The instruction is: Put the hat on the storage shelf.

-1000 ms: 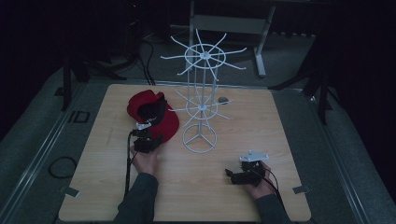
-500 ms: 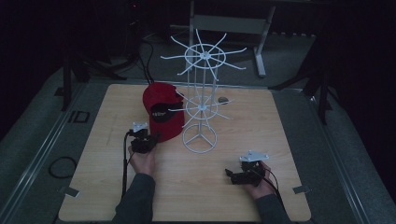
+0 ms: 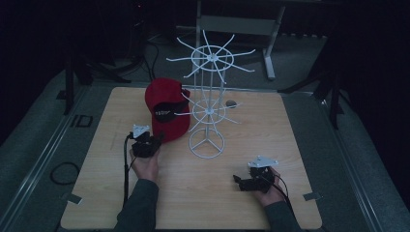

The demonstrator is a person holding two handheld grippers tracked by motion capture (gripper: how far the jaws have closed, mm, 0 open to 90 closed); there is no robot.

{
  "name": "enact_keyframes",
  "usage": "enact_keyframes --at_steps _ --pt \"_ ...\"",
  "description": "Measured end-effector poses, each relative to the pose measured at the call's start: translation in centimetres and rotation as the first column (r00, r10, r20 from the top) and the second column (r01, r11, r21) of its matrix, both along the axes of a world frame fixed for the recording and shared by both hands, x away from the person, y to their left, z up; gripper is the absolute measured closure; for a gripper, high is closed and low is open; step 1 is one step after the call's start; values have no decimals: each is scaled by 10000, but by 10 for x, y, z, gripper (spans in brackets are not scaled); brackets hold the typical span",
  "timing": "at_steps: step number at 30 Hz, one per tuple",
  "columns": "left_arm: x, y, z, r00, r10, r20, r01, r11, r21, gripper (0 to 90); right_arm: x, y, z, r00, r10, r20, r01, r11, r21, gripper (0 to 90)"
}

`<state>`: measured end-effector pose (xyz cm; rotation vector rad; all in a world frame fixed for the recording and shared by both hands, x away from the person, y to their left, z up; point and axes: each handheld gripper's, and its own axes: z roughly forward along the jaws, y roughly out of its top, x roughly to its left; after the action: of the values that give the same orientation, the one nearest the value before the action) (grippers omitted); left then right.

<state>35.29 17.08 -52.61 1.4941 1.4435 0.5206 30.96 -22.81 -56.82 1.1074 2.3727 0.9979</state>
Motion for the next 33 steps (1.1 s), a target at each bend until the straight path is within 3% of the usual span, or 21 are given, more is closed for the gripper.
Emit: enact_keyframes --at_steps 14,33 --pt "-4 9 18 9985 235 499 -244 9995 179 862 0 0 0 10000 -1 13 1 10000 3 131" --pt "-10 18 41 9910 511 1235 -534 9985 151 861 0 0 0 10000 -13 19 13 10000 21 131"
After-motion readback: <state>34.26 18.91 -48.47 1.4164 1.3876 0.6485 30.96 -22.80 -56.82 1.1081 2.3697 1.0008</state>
